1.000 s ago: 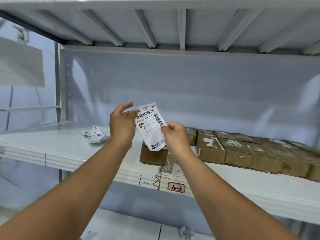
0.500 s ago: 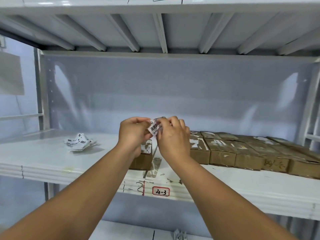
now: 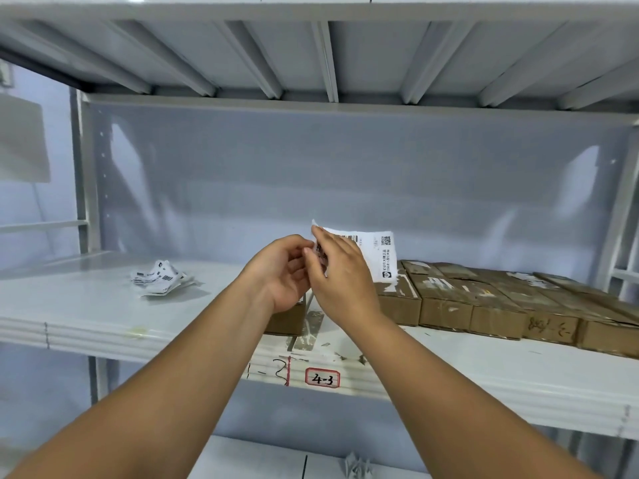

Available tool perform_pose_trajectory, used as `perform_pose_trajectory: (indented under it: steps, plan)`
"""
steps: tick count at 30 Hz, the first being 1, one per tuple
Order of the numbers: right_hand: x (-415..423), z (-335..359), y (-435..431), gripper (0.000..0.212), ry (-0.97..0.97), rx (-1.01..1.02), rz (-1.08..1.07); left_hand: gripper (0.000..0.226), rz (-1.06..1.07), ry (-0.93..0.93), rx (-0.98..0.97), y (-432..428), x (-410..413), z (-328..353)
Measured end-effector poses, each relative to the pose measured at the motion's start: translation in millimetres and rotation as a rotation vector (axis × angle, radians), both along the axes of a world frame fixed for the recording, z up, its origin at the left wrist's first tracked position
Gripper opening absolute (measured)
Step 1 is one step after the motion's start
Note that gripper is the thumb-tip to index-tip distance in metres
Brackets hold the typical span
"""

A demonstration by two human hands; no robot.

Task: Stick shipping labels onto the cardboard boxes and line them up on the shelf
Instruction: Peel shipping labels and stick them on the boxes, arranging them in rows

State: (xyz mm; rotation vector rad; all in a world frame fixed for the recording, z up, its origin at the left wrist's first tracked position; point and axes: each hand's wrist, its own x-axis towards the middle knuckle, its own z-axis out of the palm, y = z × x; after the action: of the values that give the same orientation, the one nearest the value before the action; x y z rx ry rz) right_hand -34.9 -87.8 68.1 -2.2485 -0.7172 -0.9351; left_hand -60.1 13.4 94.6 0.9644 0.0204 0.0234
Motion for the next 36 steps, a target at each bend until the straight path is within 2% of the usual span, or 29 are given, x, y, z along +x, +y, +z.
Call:
perform_pose_trajectory:
  steps: [6, 11, 14, 20, 25, 29, 36]
  plan:
    - [-3.4, 0.7, 2.0, 0.047, 0.141, 0.104, 0.115, 0.019, 0.009, -0.033, -0.063, 4.3, 2.0, -0.6]
    - [-9.5, 6.3, 5.0, 0.043, 0.198, 0.415, 0.18, 0.011, 0.007, -0.115, -0.095, 7.0, 8.9, -3.7]
    - [-10.5, 4.6, 6.8, 0.036, 0.151, 0.382, 0.136, 0.013, 0.054, -0.128, -0.082, 7.5, 7.4, -4.4]
    - [-8.8, -0.2, 9.6, 0.024, 0.042, 0.42, 0.068, 0.012, 0.336, -0.217, 0.188, 3.6, 6.1, -7.8]
    - [-11.6, -0.9, 8.5, 0.024, 0.069, 0.363, 0.034, 0.017, 0.44, -0.261, 0.446, 1.5, 6.2, -12.8]
    - [-11.7, -1.9, 4.6, 0.029, 0.065, 0.196, -0.022, 0.02, 0.568, -0.322, 0.655, 1.0, 4.0, -17.3]
    - [-7.7, -4.2, 6.5, 0.029, 0.116, 0.186, -0.018, 0.017, 0.632, -0.387, 0.881, 5.1, 6.8, -25.6]
